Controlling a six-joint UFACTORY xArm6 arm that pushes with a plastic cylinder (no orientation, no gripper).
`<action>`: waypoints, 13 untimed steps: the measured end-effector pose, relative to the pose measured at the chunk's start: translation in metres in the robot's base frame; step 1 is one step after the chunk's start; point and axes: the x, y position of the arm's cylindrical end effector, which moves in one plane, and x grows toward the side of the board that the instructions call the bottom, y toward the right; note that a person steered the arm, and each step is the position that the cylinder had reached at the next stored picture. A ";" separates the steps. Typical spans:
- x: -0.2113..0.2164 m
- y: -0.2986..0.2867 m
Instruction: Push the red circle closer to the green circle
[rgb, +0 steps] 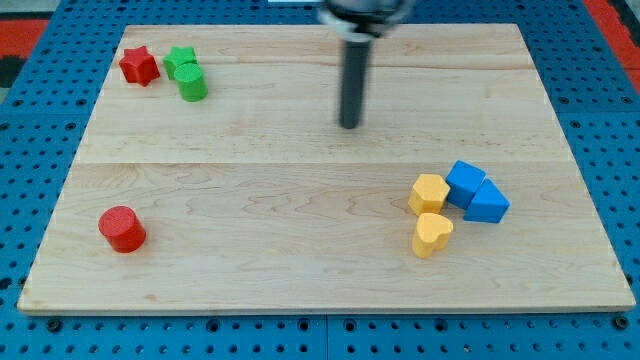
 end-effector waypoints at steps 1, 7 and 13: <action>0.069 -0.097; 0.064 -0.237; 0.026 -0.188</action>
